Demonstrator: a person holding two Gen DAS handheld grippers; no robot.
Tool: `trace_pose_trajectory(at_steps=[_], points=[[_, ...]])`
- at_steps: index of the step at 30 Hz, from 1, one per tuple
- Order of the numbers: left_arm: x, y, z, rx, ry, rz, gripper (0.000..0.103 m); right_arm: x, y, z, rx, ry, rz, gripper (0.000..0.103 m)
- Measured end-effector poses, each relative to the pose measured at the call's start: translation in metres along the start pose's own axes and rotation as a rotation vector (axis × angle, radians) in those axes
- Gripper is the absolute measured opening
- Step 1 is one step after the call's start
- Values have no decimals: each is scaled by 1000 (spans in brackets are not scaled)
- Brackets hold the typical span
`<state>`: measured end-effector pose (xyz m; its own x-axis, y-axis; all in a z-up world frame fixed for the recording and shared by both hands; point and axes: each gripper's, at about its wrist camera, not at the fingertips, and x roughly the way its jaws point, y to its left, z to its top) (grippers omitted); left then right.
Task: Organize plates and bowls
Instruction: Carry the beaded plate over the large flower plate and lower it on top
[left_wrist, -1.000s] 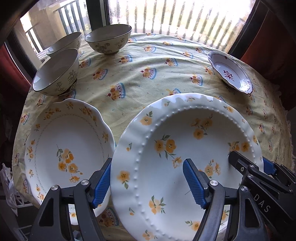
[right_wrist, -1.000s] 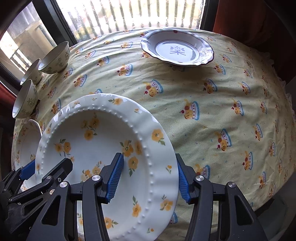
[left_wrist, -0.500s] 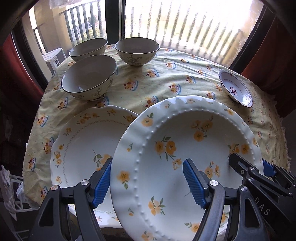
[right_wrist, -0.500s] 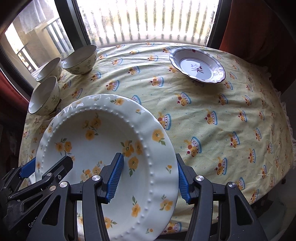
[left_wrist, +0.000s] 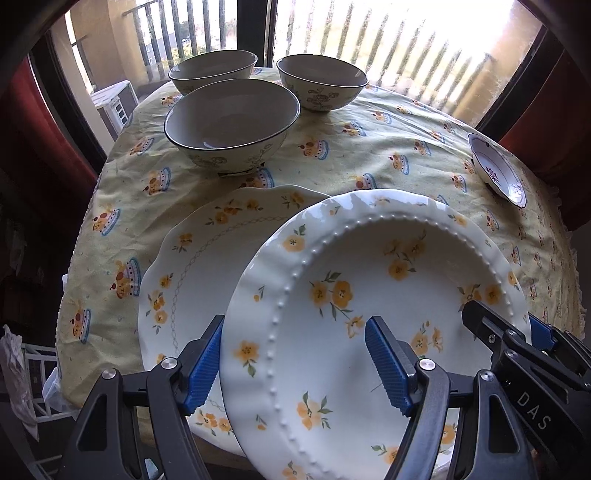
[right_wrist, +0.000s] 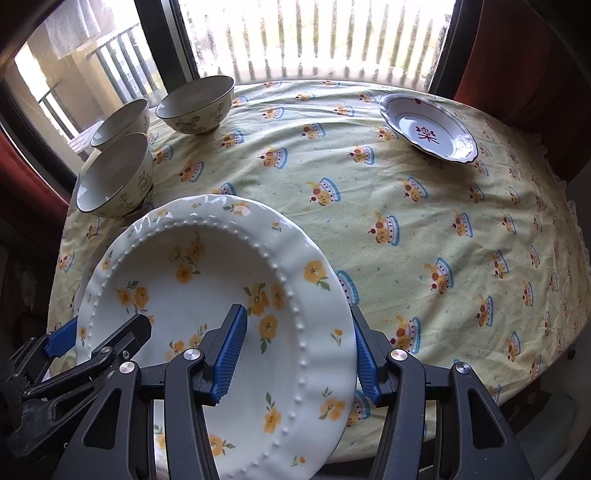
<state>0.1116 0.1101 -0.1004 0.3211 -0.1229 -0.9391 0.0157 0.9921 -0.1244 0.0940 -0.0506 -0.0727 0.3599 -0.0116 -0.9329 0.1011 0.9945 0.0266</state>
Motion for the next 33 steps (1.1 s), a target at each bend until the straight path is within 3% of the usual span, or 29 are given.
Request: trace_pose_trajectory(at_steps=[11,23,33], points=[[31,20,2,-30,78,2,76,25,23,7,-29,40,-15,58],[43,34,6,-86,94,23,78,41,43,20,-91,65,-15,58],[41,38,5,-70,71,93,80,48,48,16,-102,93,-6,54]])
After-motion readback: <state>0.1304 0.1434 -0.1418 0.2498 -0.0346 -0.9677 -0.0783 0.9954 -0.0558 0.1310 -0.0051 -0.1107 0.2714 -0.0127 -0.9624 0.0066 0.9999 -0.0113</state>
